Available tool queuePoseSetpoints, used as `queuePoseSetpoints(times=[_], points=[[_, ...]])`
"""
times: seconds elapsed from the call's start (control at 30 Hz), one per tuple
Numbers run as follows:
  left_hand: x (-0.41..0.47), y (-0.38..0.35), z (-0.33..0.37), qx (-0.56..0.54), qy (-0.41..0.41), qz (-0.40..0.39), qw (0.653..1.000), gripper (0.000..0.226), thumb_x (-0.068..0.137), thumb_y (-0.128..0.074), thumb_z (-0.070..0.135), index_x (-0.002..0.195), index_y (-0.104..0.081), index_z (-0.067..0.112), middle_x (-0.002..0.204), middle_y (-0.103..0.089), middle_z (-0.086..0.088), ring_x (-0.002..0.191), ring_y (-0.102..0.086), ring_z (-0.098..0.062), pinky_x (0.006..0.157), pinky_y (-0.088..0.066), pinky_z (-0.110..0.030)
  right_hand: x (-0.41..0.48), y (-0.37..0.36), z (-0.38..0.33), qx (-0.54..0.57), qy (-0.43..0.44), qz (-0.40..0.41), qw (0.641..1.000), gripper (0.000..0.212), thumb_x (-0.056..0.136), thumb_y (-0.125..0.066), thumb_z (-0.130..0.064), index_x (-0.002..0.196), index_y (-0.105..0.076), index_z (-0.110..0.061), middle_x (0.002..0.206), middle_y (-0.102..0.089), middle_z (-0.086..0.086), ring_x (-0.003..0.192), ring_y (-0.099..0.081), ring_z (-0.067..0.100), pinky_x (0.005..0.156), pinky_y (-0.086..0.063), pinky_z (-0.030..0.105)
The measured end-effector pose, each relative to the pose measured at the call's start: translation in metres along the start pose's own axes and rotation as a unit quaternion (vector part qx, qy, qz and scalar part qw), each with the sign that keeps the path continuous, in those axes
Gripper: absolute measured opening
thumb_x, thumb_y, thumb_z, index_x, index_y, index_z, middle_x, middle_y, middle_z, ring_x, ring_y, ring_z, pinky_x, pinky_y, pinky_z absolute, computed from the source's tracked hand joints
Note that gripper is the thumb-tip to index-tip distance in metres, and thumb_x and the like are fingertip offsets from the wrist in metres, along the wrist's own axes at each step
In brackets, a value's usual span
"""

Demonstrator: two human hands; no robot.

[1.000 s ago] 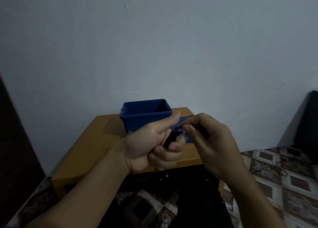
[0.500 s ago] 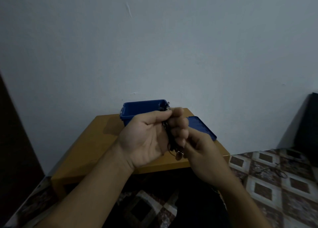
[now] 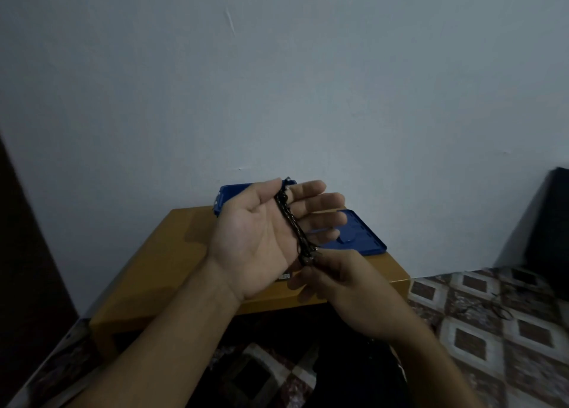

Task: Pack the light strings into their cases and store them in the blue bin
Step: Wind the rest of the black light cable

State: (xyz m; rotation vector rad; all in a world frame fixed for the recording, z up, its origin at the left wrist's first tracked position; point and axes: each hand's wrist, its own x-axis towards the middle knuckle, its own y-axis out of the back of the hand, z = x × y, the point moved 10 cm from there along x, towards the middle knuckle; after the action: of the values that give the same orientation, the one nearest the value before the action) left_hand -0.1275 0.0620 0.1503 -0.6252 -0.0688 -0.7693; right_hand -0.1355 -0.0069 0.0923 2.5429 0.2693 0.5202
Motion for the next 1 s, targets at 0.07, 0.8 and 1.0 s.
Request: queuePoseSetpoints(times=[0.07,0.8,1.0], points=[[0.002,0.005,0.002,0.015,-0.01,0.031,0.999,0.051,0.104,-0.027,0.036,0.115,-0.061,-0.001,0.106,-0.072,-0.02,0.092,-0.071,-0.032,0.084,-0.055,-0.042,0.0,-0.002,0.001,0.003,-0.006,-0.006,1.0,0.021,0.105,-0.05,-0.017,0.105,-0.071,-0.019,0.094,-0.076,-0.005,0.081,-0.072,0.008,0.081,-0.059,0.028],[-0.005,0.053,0.019,-0.086,-0.125,0.268,0.951,0.048,0.106,-0.03,0.047,0.082,-0.057,0.015,0.065,-0.053,0.002,0.063,-0.054,-0.015,0.068,-0.041,-0.03,-0.01,0.017,-0.015,-0.084,0.009,0.005,0.996,0.027,0.102,-0.053,-0.036,0.089,-0.07,-0.018,0.072,-0.072,-0.004,0.049,-0.05,0.003,0.05,-0.037,0.014],[-0.008,0.057,0.02,-0.023,-0.113,0.286,0.951,0.05,0.105,-0.029,0.048,0.085,-0.059,0.015,0.076,-0.067,-0.003,0.068,-0.066,-0.02,0.07,-0.048,-0.033,-0.011,0.033,-0.012,-0.057,0.013,0.06,0.996,0.029,0.098,-0.055,-0.041,0.081,-0.069,-0.022,0.061,-0.061,-0.003,0.05,-0.048,0.002,0.053,-0.041,0.022]])
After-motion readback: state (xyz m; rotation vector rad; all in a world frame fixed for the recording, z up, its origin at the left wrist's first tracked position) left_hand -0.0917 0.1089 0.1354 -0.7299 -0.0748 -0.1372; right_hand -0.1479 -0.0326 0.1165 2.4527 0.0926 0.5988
